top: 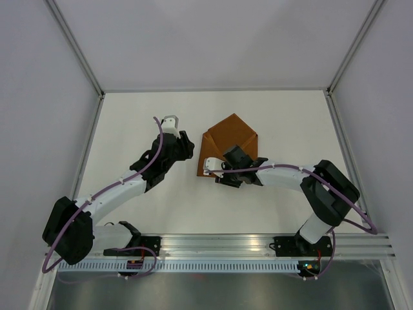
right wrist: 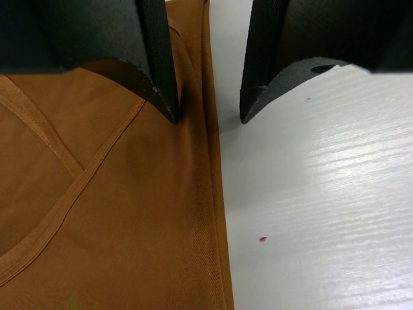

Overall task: Fold the napkin, place the utensils inside, and roll it up
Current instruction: Roll the napkin at the center of the board.

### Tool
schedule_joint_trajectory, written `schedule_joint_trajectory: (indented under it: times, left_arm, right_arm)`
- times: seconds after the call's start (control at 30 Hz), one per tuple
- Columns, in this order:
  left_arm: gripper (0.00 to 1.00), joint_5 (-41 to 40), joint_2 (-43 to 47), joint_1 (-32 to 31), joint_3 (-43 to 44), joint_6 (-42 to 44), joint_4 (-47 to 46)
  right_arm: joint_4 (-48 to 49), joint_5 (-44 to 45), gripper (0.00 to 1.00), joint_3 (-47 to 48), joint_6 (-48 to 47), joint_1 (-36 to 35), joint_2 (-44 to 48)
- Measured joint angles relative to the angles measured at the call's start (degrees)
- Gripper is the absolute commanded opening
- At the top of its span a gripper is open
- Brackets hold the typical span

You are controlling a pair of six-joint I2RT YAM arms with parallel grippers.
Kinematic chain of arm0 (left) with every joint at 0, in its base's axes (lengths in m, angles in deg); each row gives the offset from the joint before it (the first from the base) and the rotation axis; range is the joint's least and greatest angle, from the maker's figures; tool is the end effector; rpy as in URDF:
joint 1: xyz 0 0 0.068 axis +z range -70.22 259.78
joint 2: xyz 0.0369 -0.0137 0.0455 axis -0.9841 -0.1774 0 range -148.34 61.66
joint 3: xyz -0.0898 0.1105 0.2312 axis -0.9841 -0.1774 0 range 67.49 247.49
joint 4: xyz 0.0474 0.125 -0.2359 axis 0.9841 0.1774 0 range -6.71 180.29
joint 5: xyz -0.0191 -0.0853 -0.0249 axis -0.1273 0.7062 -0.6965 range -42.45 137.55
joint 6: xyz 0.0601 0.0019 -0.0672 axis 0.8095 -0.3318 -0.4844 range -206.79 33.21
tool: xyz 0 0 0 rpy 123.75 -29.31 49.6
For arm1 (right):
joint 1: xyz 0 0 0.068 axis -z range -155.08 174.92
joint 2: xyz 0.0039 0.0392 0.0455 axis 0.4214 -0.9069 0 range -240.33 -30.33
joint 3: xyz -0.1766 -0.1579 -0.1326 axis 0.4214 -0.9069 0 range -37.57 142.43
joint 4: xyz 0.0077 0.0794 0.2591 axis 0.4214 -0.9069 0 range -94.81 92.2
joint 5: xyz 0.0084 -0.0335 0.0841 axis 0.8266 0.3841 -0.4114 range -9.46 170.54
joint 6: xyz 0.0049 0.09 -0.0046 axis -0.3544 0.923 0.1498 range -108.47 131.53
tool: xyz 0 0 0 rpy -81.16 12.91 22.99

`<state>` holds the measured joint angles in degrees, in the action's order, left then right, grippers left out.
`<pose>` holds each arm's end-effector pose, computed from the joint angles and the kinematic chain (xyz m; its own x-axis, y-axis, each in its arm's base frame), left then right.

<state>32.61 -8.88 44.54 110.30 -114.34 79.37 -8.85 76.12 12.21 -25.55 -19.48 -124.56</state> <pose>0.2777 -0.1707 0.2342 -0.4611 -0.2215 -0.8593 0.1711 0.9280 -0.3310 0.2466 0.2501 0.1123 -0.0303 -0.8711 -0.4902 -0.9364 0.1963 -0.2909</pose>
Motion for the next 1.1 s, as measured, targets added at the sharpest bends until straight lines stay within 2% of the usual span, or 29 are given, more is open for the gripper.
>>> schedule_joint_trajectory:
  times: [0.8,1.1]
  left_arm:
    - [0.51,1.6,-0.9,0.0,-0.2,3.0,0.0]
    - [0.54,3.6,-2.0,0.0,-1.6,4.5,-0.5]
  right_arm:
    - [8.1,2.2,0.41,-1.2,-2.1,0.0,-2.4]
    - [9.4,0.4,0.33,-1.1,-2.4,1.2,-3.2]
